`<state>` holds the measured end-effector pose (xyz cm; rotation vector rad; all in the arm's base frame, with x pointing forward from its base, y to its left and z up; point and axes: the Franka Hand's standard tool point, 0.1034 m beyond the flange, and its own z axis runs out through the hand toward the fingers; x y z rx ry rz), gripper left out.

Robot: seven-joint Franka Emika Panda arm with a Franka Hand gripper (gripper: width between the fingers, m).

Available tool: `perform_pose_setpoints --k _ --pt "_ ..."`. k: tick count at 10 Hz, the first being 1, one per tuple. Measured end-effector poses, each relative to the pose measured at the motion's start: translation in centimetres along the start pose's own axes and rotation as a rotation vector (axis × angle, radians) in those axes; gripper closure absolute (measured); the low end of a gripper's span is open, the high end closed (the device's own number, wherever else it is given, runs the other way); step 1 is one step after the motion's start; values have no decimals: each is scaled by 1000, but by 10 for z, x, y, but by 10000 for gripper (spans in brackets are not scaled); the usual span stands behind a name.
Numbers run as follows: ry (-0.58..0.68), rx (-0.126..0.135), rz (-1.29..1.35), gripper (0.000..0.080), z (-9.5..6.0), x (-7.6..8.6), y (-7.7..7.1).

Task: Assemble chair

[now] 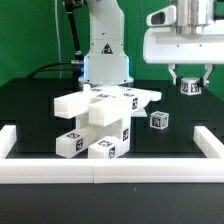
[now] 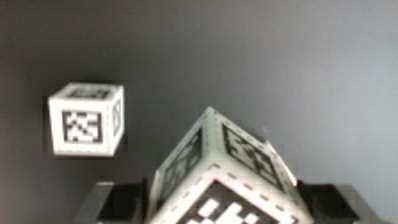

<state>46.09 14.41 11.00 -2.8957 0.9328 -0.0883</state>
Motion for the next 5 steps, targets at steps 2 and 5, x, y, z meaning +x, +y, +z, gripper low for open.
perform_pose_setpoints --k 2,5 --pt "3 -3 -1 406 2 0 1" --pt "2 -5 -5 406 2 1 2"
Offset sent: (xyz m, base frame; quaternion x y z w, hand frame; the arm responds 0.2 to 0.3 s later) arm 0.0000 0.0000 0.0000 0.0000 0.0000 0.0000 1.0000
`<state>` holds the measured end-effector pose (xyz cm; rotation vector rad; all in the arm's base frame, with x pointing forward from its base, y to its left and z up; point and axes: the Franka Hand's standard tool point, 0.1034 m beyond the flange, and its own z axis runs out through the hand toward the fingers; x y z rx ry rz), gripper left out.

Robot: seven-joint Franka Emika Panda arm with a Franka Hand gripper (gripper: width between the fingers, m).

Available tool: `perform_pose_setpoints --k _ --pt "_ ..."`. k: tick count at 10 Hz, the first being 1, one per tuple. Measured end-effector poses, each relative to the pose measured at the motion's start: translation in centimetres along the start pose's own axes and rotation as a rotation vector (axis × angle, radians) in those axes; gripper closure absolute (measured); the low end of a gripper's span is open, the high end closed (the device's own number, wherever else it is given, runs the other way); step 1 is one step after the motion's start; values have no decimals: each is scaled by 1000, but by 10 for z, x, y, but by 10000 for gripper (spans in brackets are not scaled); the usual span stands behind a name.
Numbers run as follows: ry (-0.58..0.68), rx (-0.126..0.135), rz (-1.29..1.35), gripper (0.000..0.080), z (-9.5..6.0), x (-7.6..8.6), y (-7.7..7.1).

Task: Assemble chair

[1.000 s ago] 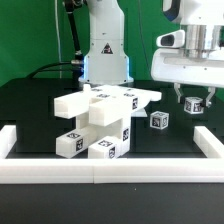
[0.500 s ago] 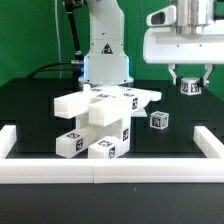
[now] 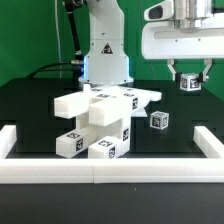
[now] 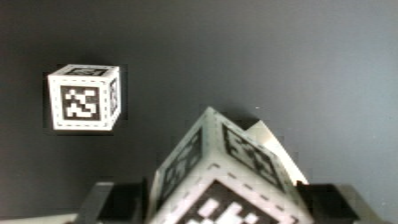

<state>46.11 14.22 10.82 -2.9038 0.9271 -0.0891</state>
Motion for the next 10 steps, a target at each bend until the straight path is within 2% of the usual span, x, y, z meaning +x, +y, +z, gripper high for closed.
perform_pose_setpoints --k 1,4,5,6,10 --pt "-9 -10 -50 406 -5 8 1" --pt "0 -2 -150 406 -28 55 11" --pt "-21 -11 -157 406 -32 60 13" --pt "-32 -18 -164 406 -36 64 8" --pt "-23 -20 -196 406 -34 66 12"
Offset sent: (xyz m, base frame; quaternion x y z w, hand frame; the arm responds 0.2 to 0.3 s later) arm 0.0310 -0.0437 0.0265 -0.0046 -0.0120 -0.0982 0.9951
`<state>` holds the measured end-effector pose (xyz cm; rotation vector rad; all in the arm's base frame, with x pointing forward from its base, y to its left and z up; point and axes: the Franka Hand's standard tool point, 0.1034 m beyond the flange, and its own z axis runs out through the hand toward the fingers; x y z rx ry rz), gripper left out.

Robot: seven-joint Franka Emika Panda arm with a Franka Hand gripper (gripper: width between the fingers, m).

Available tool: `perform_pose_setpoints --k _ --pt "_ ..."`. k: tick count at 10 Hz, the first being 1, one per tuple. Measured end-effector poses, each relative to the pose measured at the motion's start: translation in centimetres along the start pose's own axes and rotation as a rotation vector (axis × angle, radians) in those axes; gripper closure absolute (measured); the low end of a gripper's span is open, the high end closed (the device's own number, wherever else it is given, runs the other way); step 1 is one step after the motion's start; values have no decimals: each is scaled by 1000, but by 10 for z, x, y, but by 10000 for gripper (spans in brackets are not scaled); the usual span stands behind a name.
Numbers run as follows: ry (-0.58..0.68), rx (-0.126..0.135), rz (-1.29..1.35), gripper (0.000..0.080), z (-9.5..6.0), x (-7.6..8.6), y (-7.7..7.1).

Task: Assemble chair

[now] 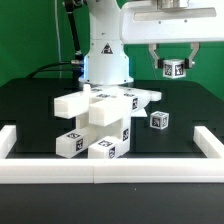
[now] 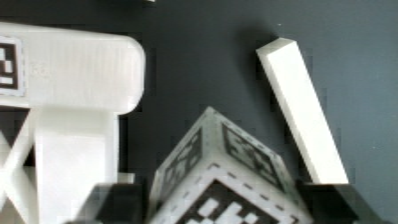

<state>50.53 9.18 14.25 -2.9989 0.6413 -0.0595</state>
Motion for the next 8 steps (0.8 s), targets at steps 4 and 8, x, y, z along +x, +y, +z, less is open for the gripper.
perform_pose_setpoints --k 4,8 --pt "27 -20 -158 406 -7 38 40" --pt "46 -31 -163 406 -8 56 48"
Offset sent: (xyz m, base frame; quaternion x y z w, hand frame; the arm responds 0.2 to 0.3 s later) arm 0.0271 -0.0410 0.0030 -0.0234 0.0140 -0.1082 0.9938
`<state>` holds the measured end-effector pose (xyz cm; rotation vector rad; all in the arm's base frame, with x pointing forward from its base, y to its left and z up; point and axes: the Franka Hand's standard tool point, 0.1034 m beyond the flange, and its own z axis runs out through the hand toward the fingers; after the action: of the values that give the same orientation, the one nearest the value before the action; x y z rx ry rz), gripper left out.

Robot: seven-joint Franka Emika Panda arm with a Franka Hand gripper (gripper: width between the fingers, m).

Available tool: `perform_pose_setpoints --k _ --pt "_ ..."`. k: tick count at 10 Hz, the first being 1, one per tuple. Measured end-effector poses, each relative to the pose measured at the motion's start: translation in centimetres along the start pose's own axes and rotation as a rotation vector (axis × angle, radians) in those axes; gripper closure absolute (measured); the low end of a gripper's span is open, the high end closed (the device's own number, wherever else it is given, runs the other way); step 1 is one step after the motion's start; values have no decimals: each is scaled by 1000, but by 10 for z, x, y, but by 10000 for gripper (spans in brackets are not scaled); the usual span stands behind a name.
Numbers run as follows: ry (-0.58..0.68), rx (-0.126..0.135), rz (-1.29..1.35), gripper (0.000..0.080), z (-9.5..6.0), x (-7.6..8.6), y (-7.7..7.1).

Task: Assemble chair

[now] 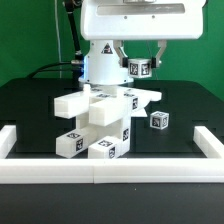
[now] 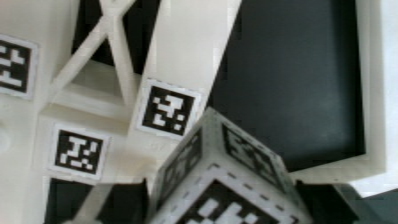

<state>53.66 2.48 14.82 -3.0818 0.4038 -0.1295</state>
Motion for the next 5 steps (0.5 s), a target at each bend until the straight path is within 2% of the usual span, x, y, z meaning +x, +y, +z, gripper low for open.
perform_pose_setpoints --k 2,5 --pt "0 -1 0 406 0 0 1" --pt "11 -12 -89 406 -3 21 21"
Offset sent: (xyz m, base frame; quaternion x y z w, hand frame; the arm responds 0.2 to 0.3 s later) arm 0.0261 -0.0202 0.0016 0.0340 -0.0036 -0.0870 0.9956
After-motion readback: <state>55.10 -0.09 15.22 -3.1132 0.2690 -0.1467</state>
